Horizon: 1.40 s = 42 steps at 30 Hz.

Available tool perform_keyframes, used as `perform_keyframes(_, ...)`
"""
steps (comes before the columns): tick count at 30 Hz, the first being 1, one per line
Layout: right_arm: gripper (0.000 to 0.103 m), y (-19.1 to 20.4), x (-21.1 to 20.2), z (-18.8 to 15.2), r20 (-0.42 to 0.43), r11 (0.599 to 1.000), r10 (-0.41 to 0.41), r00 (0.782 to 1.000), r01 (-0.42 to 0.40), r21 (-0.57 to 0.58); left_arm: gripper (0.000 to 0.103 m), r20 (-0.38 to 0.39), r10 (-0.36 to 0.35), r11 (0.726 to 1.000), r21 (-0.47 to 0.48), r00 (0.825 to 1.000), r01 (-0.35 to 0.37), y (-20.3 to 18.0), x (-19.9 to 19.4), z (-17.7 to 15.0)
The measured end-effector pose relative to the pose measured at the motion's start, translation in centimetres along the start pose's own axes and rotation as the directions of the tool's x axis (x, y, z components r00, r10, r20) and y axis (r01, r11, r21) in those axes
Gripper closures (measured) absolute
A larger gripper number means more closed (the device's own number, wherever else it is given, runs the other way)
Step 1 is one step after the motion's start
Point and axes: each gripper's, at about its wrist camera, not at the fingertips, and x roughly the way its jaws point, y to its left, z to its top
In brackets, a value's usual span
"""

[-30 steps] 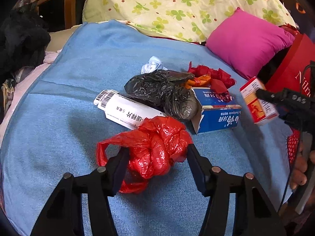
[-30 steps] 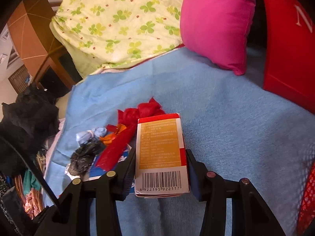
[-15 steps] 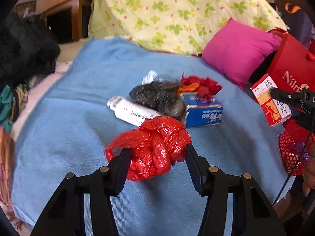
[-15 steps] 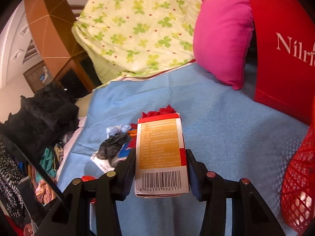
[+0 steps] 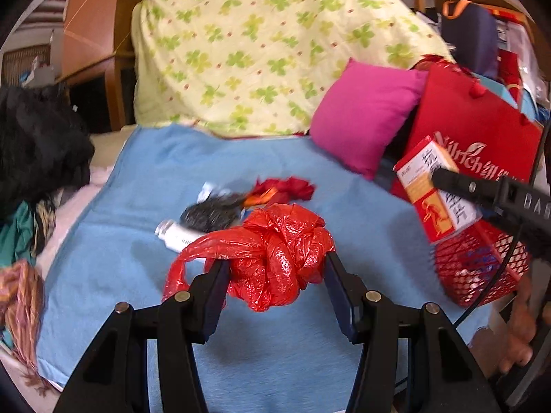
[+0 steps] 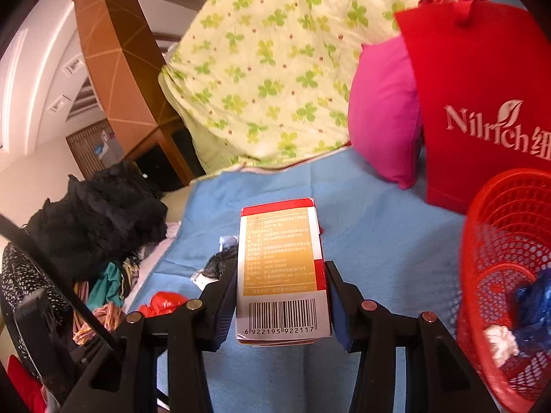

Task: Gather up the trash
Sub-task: 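Carry the red bag and orange-white box to the red mesh basket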

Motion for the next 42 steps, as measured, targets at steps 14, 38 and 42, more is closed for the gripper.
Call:
perform_keyframes(14, 0.053, -5.7, -7.0, 1.4, 0.144, 0.997, -0.024, 0.989, 0.012, 0.082, 0.046, 0.063, -0.005, 0.992, 0.125, 0.998, -0.003, -8.5, -2.9, 3.4)
perform_keyframes(38, 0.053, -17.0, -13.2, 2.2, 0.245, 0.943, -0.123, 0.962, 0.036, 0.332, 0.046, 0.073, -0.129, 0.953, 0.286, 0.989, 0.103, -19.3, -3.2, 5.6)
perform_keyframes(42, 0.053, -18.5, -13.9, 2.1, 0.247, 0.928, -0.140, 0.959, 0.040, 0.370, 0.046, 0.054, -0.170, 0.944, 0.295, 0.984, 0.147, -21.0, -2.9, 5.6)
